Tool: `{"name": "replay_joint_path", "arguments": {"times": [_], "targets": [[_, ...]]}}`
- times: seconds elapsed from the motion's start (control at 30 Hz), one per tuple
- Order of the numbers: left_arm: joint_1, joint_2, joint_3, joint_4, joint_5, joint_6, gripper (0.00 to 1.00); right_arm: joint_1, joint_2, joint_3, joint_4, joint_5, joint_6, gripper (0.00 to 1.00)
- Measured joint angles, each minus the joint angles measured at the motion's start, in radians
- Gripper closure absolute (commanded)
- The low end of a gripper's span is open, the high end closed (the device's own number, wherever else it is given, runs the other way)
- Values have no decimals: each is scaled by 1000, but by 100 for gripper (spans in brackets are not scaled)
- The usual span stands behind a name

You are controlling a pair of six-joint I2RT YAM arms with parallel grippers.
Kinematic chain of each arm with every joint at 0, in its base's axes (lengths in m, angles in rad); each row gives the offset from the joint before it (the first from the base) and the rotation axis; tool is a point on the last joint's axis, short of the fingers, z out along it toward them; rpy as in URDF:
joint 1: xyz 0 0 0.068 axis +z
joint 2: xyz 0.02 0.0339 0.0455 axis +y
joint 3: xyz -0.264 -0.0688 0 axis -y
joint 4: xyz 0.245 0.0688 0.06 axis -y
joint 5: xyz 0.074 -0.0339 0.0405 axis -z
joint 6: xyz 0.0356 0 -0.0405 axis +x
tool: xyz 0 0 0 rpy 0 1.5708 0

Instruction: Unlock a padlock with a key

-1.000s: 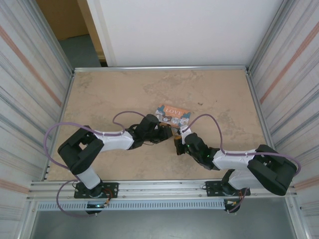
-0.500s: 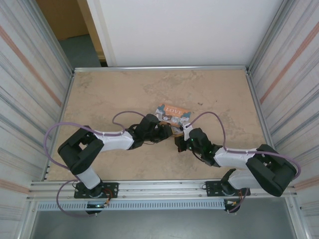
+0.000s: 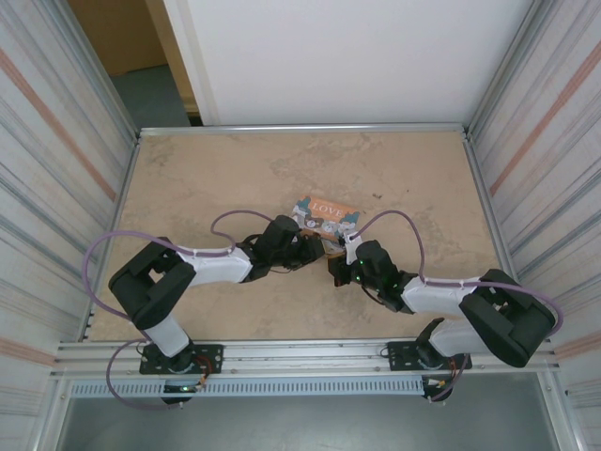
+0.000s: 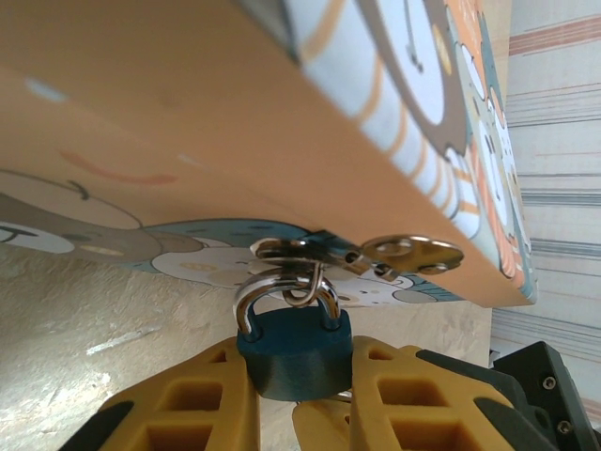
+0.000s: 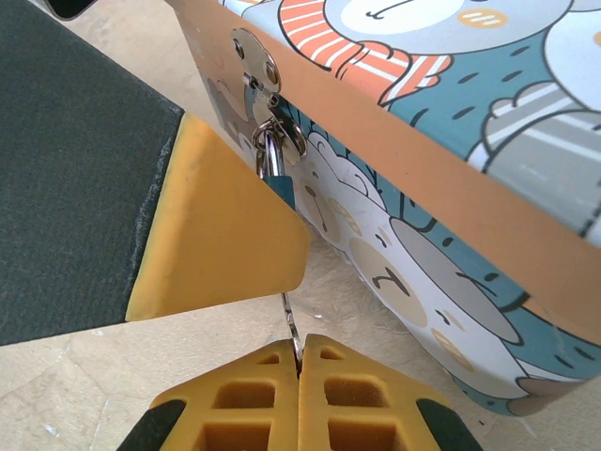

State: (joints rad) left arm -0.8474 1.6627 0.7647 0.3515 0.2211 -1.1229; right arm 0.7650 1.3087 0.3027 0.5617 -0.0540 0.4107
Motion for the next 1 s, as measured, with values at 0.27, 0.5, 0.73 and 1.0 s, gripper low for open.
{"name": "replay_joint_path", "arguments": {"times": [0.27,0.5,0.73,1.0], "targets": [[-1,-1,-2,38,-31,-42,78,-8,0,32,-18,8,-4,100],[-4,-6,-4,68,-56,-80,77,-24,0,62,-39,7,-23,100],[-8,-17,-4,105,-79,-109,77,-56,-2,97,-48,-23,-31,100],[-8,-17,-4,126,-103,-125,77,-74,-2,129,-89,-45,-31,100]]}}
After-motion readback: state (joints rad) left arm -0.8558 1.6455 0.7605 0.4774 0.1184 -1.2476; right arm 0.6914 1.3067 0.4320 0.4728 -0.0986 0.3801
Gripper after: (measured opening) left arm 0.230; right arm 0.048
